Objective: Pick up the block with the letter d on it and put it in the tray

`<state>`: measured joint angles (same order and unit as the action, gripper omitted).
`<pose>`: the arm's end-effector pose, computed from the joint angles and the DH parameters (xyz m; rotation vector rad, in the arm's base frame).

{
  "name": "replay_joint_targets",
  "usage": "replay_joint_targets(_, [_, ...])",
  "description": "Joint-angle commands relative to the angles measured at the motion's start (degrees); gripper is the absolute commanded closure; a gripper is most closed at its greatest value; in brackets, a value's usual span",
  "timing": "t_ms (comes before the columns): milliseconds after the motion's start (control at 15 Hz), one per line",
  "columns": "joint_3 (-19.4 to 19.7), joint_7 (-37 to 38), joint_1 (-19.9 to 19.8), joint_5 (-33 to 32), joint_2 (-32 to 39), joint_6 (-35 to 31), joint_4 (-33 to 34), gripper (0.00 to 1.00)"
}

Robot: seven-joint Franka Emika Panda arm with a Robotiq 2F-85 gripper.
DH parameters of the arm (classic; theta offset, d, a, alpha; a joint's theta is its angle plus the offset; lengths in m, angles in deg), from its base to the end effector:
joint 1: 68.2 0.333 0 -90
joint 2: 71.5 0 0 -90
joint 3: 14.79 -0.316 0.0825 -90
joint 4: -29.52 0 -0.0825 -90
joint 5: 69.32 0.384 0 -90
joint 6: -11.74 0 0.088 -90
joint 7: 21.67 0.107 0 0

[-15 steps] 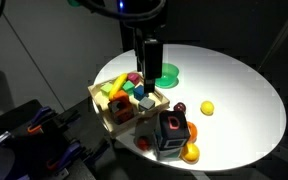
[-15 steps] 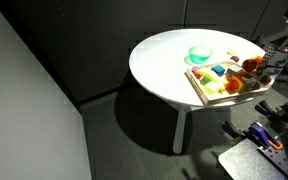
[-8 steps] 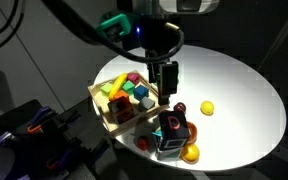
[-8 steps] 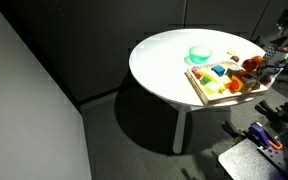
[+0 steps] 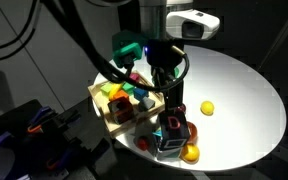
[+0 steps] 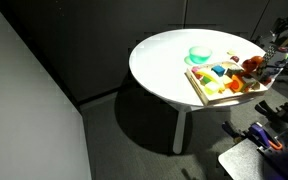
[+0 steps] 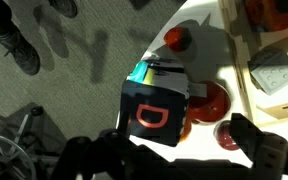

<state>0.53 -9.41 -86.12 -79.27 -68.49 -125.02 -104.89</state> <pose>0.4226 -0.2791 0.3104 2.8473 -0.9857 -0.0518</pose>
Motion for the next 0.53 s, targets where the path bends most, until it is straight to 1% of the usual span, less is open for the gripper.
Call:
replay_joint_targets(0, [1.5,-1.5,0.0,-0.3,2.1,-0.5,1.7,0.0])
replay_joint_targets(267, [2.3,-2.5,0.0,0.0,3.7,-1.0,2.2,0.0])
replay_joint_targets(467, [2.7,-2.8,0.0,0.1,5.0,-3.0,2.3,0.0])
